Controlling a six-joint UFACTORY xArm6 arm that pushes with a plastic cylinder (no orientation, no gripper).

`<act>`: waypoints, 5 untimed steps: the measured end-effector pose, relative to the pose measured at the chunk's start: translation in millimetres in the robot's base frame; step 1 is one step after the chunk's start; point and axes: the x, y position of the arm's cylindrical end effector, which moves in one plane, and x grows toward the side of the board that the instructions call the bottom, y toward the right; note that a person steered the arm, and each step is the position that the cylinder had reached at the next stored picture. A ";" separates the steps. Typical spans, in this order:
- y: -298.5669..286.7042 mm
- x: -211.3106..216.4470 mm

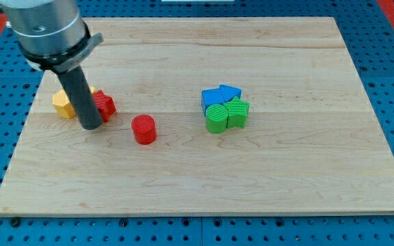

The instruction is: Move the red star towards the top right

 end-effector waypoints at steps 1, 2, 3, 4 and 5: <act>-13.2 -2.6; -30.7 6.4; -34.1 -7.2; 14.6 -31.1; 84.2 -68.1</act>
